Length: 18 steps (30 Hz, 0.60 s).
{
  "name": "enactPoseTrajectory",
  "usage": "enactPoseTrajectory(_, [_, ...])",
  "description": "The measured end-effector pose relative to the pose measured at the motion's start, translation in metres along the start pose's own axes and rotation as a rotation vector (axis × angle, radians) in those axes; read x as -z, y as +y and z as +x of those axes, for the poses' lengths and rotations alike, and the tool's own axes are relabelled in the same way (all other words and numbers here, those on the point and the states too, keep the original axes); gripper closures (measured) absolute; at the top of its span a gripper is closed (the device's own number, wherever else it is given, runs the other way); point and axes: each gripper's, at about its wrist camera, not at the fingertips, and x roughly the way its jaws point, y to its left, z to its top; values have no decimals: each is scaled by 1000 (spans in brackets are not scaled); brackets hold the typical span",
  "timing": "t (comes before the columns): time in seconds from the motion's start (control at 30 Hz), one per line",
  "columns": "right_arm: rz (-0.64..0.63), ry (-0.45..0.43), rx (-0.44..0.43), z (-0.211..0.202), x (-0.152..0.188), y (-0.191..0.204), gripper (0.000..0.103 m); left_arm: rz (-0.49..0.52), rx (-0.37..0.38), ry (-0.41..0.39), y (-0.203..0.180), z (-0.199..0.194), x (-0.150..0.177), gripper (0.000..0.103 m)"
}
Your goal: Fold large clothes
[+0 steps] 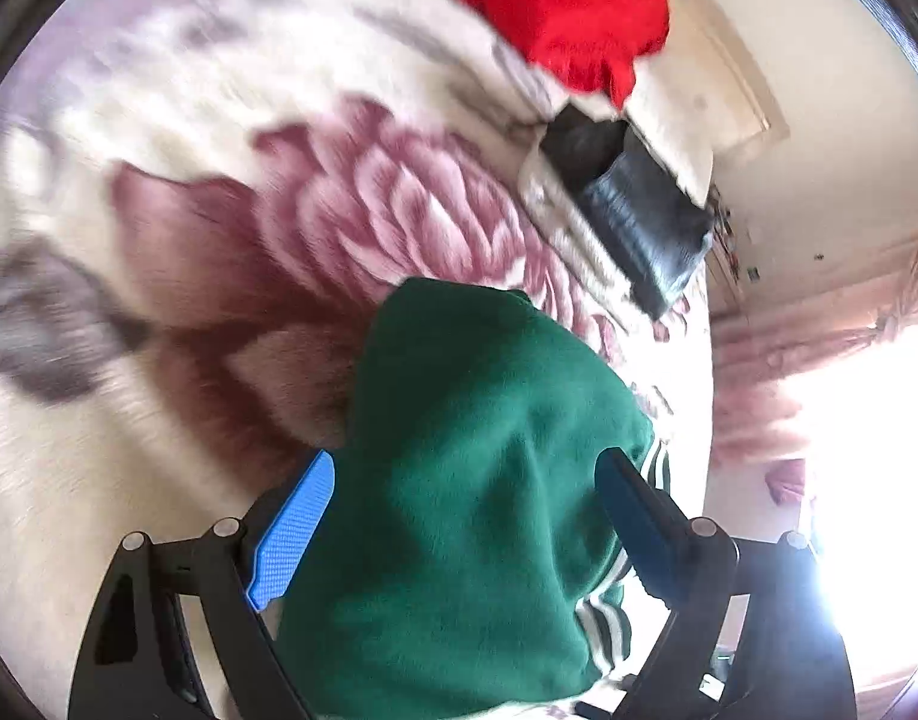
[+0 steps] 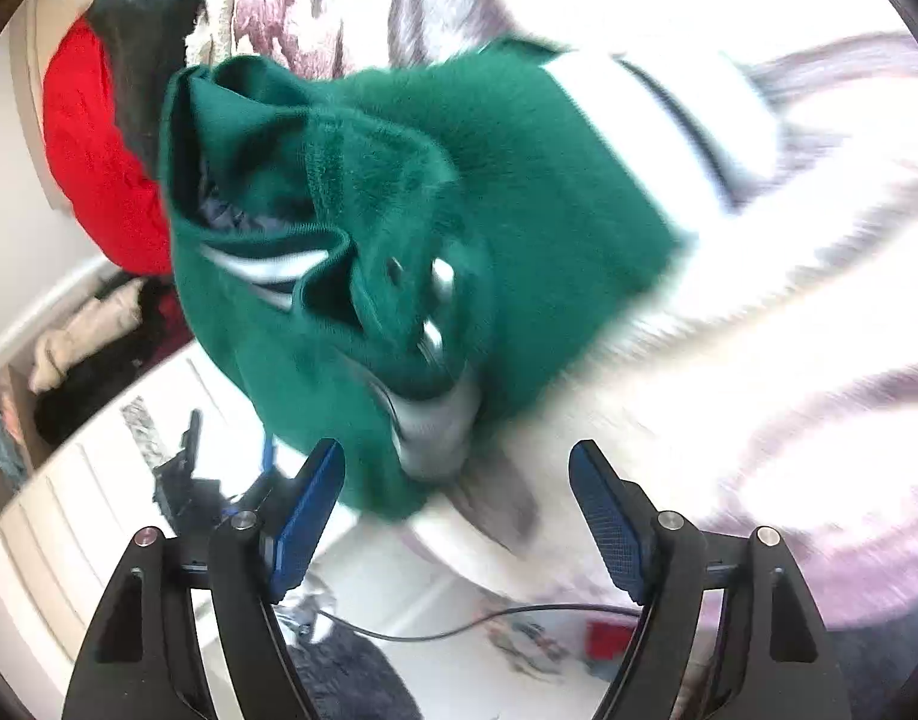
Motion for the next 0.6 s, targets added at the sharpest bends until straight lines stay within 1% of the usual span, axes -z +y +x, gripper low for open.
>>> enactPoseTrajectory(0.03, [-16,-4,40,-17,7,-2,24,9,-51,-19,1,-10,10,14])
enactPoseTrajectory(0.07, [-30,-14,73,-30,11,0,24,27,-107,-25,5,-21,28,14])
enactPoseTrajectory(0.13, [-90,-46,175,-52,13,20,24,29,-166,-3,15,-20,56,14])
enactPoseTrajectory(0.17, [-118,-55,212,-61,5,31,24,29,-199,22,23,-18,78,14])
enactPoseTrajectory(0.2, [-166,-61,234,-63,-8,51,24,20,-233,57,35,-10,100,14])
enactPoseTrajectory(0.23, [-208,-64,241,-62,-14,65,24,-3,-264,102,50,0,122,14])
enactPoseTrajectory(0.27, [-253,-70,251,-50,-26,91,24,-16,-278,133,59,8,137,14])
enactPoseTrajectory(0.3, [-307,-88,255,-42,-38,116,24,-16,-318,167,71,19,160,14])
enactPoseTrajectory(0.33, [-353,-98,250,-35,-49,133,24,0,-360,201,81,31,179,14])
enactPoseTrajectory(0.4, [-469,-102,277,-8,-68,182,24,14,-392,255,96,53,206,14])
enactPoseTrajectory(0.43, [-501,-95,284,0,-79,184,24,27,-423,270,99,63,214,14])
enactPoseTrajectory(0.47, [-528,-84,306,17,-94,194,24,51,-438,255,98,67,216,14])
enactPoseTrajectory(0.5, [-534,-69,325,32,-102,204,24,86,-454,239,95,70,217,8])
enactPoseTrajectory(0.53, [-538,-35,340,49,-115,209,30,93,-458,244,94,75,215,4])
enactPoseTrajectory(0.57, [-541,-18,334,56,-120,213,56,82,-450,246,94,79,213,0])
enactPoseTrajectory(0.6, [-555,-6,335,61,-123,218,72,71,-472,245,94,83,209,0])
